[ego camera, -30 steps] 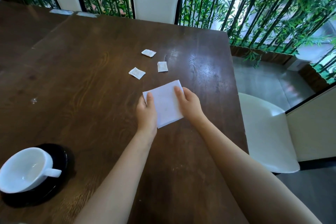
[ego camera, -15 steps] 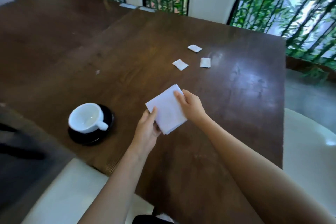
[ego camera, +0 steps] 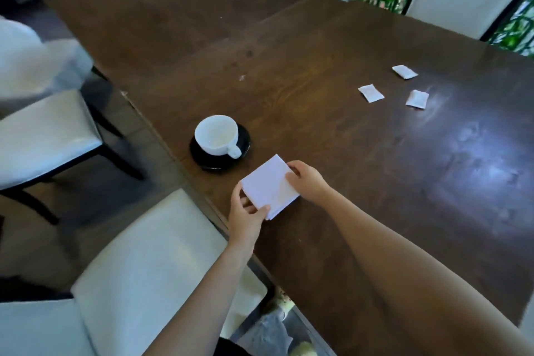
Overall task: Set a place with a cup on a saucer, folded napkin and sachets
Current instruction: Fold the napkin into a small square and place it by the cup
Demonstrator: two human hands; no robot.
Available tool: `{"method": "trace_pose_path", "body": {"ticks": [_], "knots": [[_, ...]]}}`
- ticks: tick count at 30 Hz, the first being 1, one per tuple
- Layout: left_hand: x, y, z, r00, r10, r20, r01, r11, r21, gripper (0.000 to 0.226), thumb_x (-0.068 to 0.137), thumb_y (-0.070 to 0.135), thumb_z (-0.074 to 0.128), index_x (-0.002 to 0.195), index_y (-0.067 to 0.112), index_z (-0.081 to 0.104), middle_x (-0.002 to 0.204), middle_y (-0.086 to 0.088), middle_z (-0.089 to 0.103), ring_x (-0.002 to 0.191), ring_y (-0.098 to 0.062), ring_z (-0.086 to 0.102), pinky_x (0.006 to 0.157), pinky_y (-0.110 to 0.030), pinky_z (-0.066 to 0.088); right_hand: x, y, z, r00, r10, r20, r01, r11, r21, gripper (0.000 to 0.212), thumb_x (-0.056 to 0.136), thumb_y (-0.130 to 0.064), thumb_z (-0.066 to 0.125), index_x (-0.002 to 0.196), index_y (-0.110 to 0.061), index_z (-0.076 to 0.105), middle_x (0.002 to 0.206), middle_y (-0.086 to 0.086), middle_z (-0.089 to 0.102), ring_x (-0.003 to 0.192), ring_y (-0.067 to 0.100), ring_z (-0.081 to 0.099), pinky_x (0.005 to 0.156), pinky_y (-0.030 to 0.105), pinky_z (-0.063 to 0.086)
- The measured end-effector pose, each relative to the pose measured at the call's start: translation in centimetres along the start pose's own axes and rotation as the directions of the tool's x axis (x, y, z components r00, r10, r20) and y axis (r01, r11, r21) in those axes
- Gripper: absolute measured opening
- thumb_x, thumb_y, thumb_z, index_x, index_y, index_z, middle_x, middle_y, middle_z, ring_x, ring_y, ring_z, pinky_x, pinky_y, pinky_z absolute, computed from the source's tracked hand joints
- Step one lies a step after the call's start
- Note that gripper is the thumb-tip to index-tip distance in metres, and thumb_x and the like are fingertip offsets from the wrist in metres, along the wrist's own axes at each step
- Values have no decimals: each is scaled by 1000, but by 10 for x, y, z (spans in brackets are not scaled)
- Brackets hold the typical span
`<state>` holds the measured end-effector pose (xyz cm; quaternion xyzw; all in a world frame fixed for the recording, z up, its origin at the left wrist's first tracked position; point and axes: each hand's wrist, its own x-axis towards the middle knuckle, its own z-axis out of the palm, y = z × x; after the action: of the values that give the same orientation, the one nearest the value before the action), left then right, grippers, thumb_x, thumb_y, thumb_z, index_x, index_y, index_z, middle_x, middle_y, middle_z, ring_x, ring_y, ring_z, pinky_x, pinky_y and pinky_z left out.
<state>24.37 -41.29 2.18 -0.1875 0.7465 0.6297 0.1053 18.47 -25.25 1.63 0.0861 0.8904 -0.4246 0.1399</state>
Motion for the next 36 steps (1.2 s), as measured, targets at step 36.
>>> {"method": "trace_pose_path", "body": {"ticks": [36], "knots": [[-17,-44,14,853,518,73,-426,607,671,13,83,12,68,95,8,68,98,-9,64,87,-18,59,76,-17,47,-34,39,11,955,-289,60,249,679,-690,46,99,-38,33,144,-30,29,152,-11,32,141,15,23,112,33,21]]}}
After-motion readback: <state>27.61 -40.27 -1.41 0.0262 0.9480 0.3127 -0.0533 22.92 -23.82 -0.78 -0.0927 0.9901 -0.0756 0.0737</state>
